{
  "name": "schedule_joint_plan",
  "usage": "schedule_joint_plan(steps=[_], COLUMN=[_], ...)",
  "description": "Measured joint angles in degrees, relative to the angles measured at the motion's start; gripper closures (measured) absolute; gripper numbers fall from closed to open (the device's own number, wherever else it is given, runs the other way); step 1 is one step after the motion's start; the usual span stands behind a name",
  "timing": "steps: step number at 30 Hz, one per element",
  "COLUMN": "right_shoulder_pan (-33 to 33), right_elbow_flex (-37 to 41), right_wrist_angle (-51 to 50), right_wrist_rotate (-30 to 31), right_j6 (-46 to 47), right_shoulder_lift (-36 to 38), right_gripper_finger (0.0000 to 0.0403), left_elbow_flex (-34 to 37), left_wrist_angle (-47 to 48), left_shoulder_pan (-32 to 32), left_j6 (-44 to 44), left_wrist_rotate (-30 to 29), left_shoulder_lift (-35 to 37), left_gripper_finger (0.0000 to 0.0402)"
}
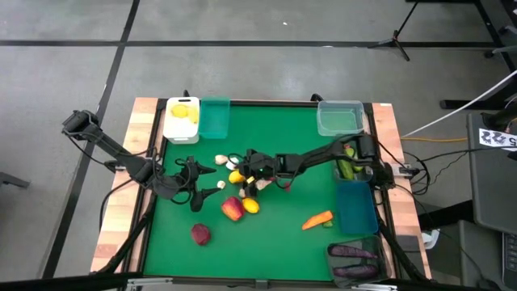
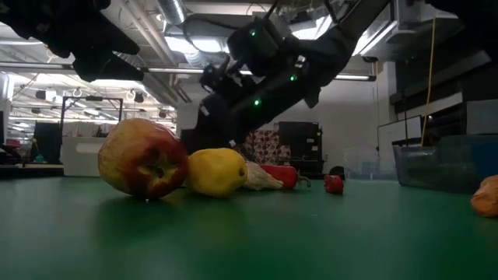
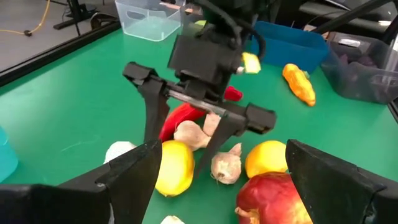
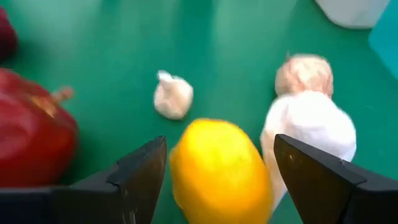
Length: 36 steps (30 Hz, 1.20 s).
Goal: Sort produce into baskets
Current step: Put the yellow lemon into the white bin
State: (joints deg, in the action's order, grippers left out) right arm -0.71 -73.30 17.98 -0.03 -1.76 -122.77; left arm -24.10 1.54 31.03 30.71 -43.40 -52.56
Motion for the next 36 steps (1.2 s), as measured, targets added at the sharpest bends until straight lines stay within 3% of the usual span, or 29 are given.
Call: schedule_joint_plan(steps=[11,20,27,31,36], right_shoulder_pan=[-3.08,-3.02,-2.81,-2.54,-2.54], right_elbow_flex=[0.0,0.02,0.17,0.09,0.09], right_wrist_angle=[-0.02,-1.29,-0.91,1.6,2.66], right_wrist_rotate=[-1.7,-1.7,-1.72,-1.87,-2.58], right_j6=[4.38,7.52,10.12,10.21,10.06], right_shoulder_lift=[-2.52,-2.63,-1.33,1.67,6.34], right_gripper_finger=[0.0111,0.0215,0.0212,0.0199,0.0214], left_elbow_flex=[-0.01,0.0,0.0,0.0,0.0], left_wrist_angle=[0.9,0.87,0.52,0.1,-0.08], left_shoulder_pan=[0.0,0.0,0.0,0.0,-0.01], left_j6=[0.94,1.12,1.28,1.3,0.5], left_wrist_rotate=[0.0,0.0,-0.21,-3.59,-10.67], left_shoulder_lift=[0.0,0.0,0.0,0.0,0.02], left_gripper_finger=[0.0066,0.0066,0.0066,0.0066,0.0066])
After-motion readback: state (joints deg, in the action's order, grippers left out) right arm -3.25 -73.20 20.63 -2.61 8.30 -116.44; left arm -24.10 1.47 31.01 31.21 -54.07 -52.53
